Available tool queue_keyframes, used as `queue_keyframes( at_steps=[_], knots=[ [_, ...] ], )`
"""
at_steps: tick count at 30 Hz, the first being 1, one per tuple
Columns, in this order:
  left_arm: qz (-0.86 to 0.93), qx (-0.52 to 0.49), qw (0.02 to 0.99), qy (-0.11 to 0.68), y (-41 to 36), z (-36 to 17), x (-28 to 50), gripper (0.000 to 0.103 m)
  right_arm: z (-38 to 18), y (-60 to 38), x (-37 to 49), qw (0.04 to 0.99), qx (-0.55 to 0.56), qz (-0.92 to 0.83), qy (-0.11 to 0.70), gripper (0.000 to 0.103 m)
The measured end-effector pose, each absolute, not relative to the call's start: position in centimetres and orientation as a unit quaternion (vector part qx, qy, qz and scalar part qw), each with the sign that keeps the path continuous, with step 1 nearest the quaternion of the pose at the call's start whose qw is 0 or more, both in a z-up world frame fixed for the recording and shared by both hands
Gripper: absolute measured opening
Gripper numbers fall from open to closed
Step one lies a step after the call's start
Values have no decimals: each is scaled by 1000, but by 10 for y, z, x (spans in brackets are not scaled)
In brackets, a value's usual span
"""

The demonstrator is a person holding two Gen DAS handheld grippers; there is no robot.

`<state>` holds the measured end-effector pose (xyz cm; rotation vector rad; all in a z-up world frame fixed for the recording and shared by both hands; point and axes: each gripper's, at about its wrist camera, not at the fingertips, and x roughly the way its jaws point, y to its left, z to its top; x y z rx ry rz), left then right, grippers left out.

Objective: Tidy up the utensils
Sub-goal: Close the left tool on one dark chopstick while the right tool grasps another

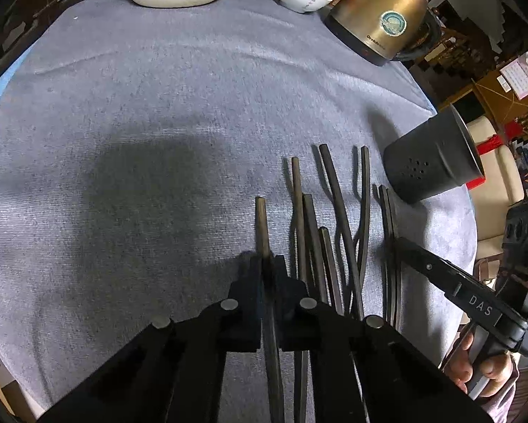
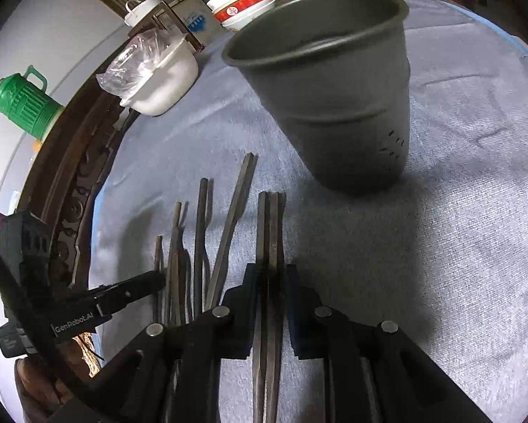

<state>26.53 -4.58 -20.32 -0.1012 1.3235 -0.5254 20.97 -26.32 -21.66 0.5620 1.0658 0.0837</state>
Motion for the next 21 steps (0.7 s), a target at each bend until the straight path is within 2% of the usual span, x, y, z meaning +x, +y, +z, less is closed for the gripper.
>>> queue_keyframes(
  at_steps=[3, 9, 14, 16, 21],
  knots=[
    [-237, -42, 758, 606, -39, -202, 267, 6, -217, -267, 204, 824, 259, 33, 503, 10],
    [-228, -42, 755, 613, -37, -204, 268, 6, -219, -288, 197, 813, 290, 25, 504, 10],
    [-217, -52, 751, 622, -38, -205, 274, 6, -217, -282, 202, 813, 278, -2, 511, 16],
    [-209, -69, 745, 630, -38, -206, 280, 7, -217, -276, 209, 812, 260, -17, 522, 26],
    [-195, -81, 745, 633, -39, -205, 285, 7, -212, -259, 224, 823, 204, -38, 529, 26]
  ],
)
